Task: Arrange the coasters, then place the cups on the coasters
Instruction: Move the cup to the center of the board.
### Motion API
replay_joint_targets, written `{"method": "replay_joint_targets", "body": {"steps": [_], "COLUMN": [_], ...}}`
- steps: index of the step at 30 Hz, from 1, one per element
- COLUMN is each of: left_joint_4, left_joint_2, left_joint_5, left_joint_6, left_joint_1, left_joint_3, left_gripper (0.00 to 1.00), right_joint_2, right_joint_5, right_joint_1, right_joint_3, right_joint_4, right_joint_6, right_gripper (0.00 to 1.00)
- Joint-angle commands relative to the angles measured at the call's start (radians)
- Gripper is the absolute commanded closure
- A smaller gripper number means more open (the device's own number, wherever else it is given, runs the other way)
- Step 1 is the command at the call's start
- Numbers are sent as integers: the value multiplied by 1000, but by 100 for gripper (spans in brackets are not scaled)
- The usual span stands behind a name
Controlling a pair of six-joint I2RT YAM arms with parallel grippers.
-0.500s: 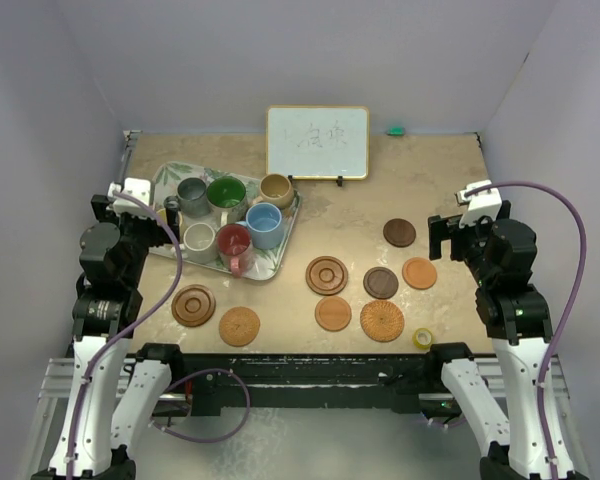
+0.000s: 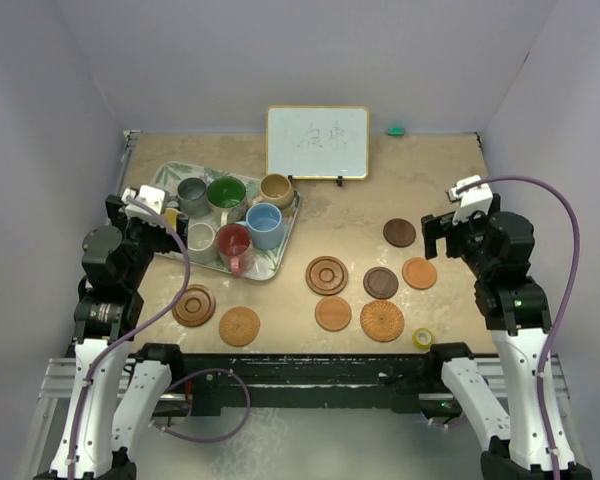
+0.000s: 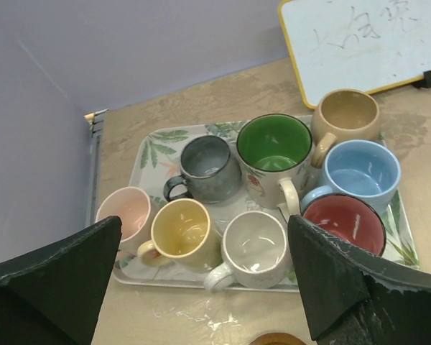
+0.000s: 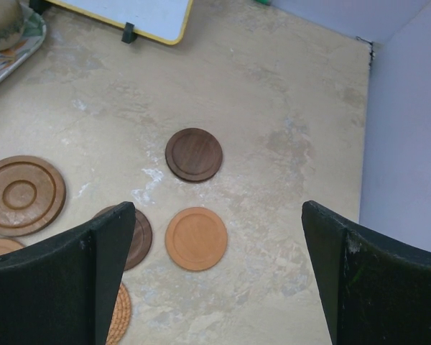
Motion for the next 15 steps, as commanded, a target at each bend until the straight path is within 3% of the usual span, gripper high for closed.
{"method": "replay_joint_targets", "body": {"steps": [1,9,15], "left_joint_4": [-3,-87,-240], "left_joint_2": [20,83,89], "left_joint_5": [122,234,292], "left_joint_6": [50,170,351], "left_joint_1": [0,0,0], "left_joint_3": [6,-6,-12], "left_gripper": [6,4,2], "right_joint_2": [36,73,50], "right_joint_5": [-113,-147,-145], "right_joint_1": [-5,-5,-5], "right_joint_3": [29,-46,-93], "right_joint_4": [15,35,38], "right_joint_6": [-41,-68,-78], "right_gripper": [0,0,0]}}
